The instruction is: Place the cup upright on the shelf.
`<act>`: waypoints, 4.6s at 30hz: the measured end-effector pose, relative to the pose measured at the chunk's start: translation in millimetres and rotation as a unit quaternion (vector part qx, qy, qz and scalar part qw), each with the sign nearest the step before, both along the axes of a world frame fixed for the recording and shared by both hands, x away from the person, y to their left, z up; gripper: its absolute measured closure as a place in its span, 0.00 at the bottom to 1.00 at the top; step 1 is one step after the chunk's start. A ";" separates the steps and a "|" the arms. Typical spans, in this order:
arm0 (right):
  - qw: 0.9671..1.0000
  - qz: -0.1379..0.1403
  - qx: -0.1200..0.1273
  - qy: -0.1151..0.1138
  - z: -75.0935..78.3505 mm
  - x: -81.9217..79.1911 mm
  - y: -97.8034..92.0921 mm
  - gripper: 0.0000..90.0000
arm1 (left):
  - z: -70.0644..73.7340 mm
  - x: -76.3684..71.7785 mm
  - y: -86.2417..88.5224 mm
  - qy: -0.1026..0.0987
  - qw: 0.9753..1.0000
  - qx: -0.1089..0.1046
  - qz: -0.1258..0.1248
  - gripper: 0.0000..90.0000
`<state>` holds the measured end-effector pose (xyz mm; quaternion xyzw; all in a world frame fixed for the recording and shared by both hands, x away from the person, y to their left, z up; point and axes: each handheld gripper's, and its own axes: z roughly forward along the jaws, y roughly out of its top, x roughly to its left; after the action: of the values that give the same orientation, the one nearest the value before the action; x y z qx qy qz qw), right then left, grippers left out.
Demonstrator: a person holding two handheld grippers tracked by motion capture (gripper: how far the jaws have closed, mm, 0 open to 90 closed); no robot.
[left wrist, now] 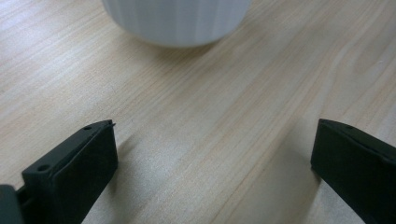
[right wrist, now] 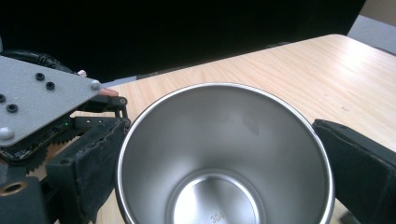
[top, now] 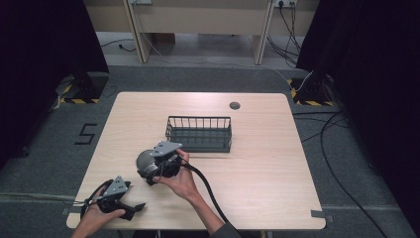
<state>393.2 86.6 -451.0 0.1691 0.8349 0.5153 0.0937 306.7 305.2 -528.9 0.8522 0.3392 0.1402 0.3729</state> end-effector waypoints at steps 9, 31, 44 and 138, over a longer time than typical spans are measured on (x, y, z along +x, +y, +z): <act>1.000 -0.005 0.001 -0.004 15.6 1.6 -20.7 0.07 | 0.0 0.0 -0.1 0.000 1.000 0.000 0.000 0.00; 1.000 -0.013 -0.002 -0.005 36.4 3.6 -59.5 0.07 | 0.0 0.1 -0.1 0.000 1.000 -0.001 0.000 0.00; 1.000 -0.016 -0.006 -0.004 59.9 9.6 -86.9 0.07 | 0.0 0.4 -0.1 0.000 1.000 -0.001 0.000 0.00; 0.995 -0.077 -0.062 0.010 65.6 138.9 -119.2 0.07 | 0.3 2.0 -0.3 0.000 1.000 -0.001 -0.001 0.00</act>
<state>532.1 -32.6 -385.4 0.2322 0.8506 0.4519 0.1354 308.7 304.9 -528.6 0.8521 0.3388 0.1394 0.3738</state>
